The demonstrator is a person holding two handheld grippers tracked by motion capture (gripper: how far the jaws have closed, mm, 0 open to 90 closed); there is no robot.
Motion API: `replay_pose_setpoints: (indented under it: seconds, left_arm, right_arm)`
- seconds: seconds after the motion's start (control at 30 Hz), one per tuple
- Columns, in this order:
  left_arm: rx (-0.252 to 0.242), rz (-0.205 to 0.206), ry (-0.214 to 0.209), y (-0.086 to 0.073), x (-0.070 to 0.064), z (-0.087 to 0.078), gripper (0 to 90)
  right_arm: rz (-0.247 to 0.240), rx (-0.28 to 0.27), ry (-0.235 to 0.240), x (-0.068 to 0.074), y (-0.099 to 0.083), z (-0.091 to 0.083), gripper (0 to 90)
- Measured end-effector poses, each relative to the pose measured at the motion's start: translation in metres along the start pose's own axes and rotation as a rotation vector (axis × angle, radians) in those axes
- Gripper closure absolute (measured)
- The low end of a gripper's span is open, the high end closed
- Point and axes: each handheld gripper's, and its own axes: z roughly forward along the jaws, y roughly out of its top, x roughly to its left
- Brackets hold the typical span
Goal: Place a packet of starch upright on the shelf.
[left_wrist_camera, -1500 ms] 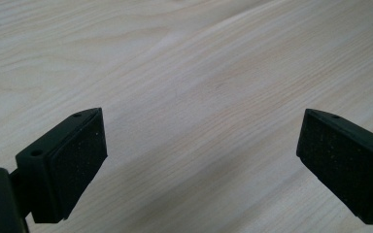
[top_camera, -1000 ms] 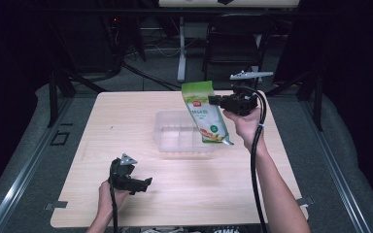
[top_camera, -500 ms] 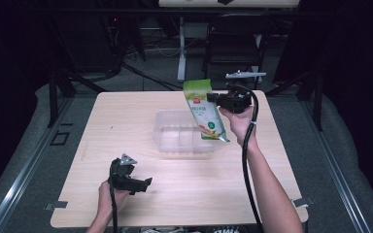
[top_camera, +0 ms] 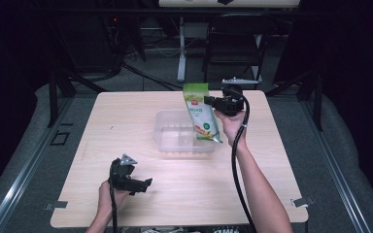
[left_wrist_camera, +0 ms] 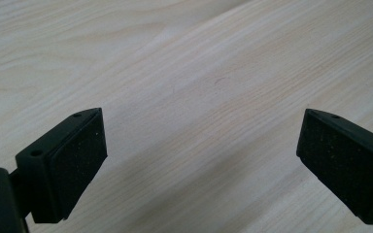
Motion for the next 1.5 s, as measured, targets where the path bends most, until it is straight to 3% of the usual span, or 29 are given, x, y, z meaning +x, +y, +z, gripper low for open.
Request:
replay_pose_setpoints:
  seconds: [0.17,0.43,0.53,0.63,0.73,0.87,0.97,1.13,1.37,1.5]
  left_arm:
    - [0.003,0.001,-0.005,0.0,-0.001,0.001,4.0]
    - [0.004,0.011,-0.014,0.001,-0.003,0.002,4.0]
    - [0.002,0.011,-0.017,0.001,-0.003,0.001,4.0]
    - [0.004,0.015,-0.019,0.001,-0.003,0.002,4.0]
    - [0.009,0.019,-0.024,0.001,-0.004,0.002,4.0]
    - [0.006,0.021,-0.024,0.001,-0.004,0.003,4.0]
    - [0.005,0.02,-0.024,0.001,-0.004,0.003,4.0]
    - [0.006,0.017,-0.029,0.0,-0.004,0.003,4.1]
    - [0.009,0.027,-0.025,0.001,-0.005,0.003,4.1]
    - [0.007,0.019,-0.026,0.001,-0.004,0.002,4.2]
  right_arm:
    - [-0.009,0.02,-0.036,-0.01,-0.01,0.005,90.0]
    - [-0.003,0.062,-0.032,-0.023,-0.007,0.003,88.2]
    - [-0.02,0.1,-0.037,-0.023,-0.003,0.005,81.8]
    - [-0.016,0.156,-0.02,-0.025,0.002,0.009,67.9]
    - [-0.042,0.213,-0.031,-0.026,0.008,0.016,55.4]
    - [-0.058,0.267,-0.055,-0.024,0.015,0.027,46.9]
    - [-0.074,0.303,-0.073,-0.023,0.019,0.038,46.4]
    - [-0.063,0.349,-0.078,-0.022,0.018,0.051,57.4]
    - [-0.011,0.349,-0.067,-0.024,0.013,0.055,85.0]
    - [0.02,0.334,-0.052,-0.025,0.011,0.05,89.7]
